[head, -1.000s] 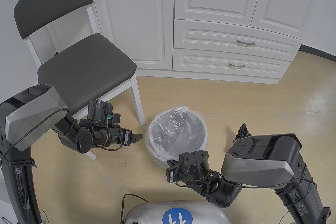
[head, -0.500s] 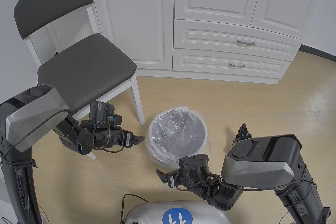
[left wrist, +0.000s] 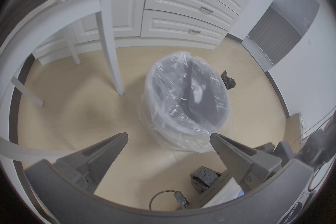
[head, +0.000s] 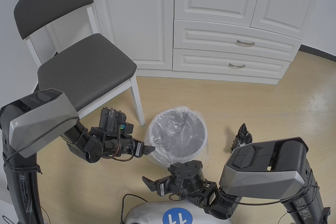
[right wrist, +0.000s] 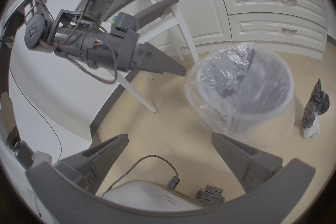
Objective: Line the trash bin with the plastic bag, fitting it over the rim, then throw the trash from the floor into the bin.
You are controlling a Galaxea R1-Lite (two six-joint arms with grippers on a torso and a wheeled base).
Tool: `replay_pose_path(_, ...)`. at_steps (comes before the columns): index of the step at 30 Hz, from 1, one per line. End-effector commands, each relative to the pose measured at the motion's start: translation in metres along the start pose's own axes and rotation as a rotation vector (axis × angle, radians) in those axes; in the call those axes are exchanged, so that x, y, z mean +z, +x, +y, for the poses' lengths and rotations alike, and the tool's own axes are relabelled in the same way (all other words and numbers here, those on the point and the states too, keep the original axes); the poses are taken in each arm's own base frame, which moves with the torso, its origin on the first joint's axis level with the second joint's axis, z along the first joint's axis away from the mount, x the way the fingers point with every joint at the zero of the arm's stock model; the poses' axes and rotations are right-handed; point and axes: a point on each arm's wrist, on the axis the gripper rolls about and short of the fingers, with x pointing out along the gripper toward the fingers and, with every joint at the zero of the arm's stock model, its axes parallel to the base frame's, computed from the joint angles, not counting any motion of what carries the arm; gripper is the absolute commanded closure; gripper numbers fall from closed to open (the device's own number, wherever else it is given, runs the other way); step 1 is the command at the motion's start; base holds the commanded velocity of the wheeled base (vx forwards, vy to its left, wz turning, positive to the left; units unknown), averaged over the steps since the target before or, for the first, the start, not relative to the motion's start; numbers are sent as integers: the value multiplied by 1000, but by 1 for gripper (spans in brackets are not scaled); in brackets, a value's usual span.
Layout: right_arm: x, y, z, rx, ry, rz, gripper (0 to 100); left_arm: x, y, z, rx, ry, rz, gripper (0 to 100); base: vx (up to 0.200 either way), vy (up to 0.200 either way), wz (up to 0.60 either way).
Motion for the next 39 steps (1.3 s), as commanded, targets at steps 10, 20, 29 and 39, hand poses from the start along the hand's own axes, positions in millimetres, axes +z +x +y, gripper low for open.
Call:
replay_pose_path(10, 54, -39, 14, 37, 9, -117, 0, -11, 23, -24, 35, -22, -23, 0, 0, 0, 0)
replay_pose_path(20, 85, -45, -15, -36, 0, -200, 0, -18, 27, -25, 35, -15, 10, 0, 0, 0, 0)
replay_pose_path(29, 89, -45, -24, -64, 4, -211, 0, -28, 31, -7, 70, 21, 69, 0, 0, 0, 0)
replay_pose_path(39, 91, -43, -39, -105, -14, -218, 0, -30, 40, 17, 110, -2, 68, 0, 0, 0, 0)
